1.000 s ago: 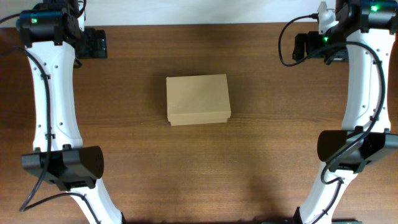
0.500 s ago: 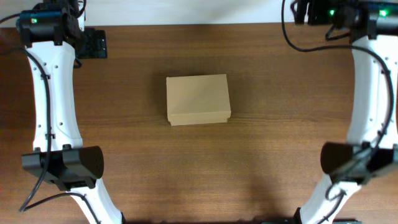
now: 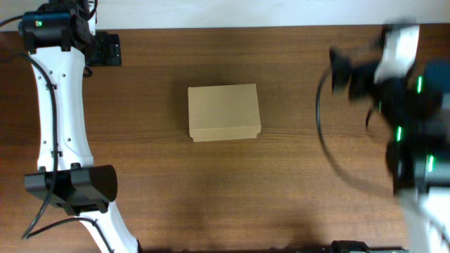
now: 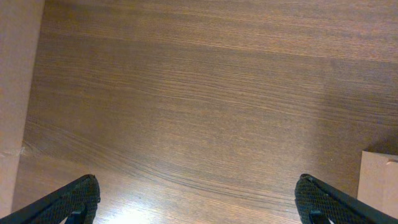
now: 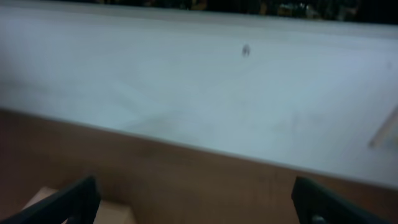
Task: Pack container
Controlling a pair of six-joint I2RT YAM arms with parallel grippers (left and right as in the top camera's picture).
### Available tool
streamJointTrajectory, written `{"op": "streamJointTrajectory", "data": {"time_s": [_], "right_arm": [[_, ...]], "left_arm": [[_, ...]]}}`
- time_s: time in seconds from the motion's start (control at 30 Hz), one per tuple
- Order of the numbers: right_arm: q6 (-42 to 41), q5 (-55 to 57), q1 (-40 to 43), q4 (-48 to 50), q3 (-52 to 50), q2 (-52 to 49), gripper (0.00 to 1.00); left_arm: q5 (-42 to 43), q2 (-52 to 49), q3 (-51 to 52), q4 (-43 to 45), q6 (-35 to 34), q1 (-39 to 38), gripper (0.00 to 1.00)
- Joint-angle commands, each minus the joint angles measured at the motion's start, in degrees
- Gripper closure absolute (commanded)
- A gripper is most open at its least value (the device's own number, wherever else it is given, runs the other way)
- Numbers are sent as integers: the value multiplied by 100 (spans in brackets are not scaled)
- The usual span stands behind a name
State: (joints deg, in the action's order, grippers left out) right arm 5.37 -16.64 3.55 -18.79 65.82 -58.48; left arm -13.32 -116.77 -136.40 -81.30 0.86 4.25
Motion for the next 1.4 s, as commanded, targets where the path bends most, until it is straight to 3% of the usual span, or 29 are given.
{"op": "streamJointTrajectory", "data": {"time_s": [0.0, 0.23, 0.53, 0.83, 1.2, 1.37], "right_arm": [[22, -26, -15, 39, -1080, 1145, 1], [24, 81, -15, 44, -3034, 3694, 0], [24, 81, -15, 887, -4437, 5558, 1], [22, 136, -15, 2879, -5508, 5834, 1], [20, 225, -15, 4013, -6546, 5834, 1], [24, 232, -15, 3803, -6553, 5834, 1]], "left_arm": [[44, 48, -90, -20, 2, 15, 0], [44, 48, -90, -20, 2, 15, 0], [44, 48, -90, -20, 2, 15, 0], [44, 48, -90, -20, 2, 15, 0], [44, 48, -90, -20, 2, 15, 0], [44, 48, -90, -20, 2, 15, 0]]}}
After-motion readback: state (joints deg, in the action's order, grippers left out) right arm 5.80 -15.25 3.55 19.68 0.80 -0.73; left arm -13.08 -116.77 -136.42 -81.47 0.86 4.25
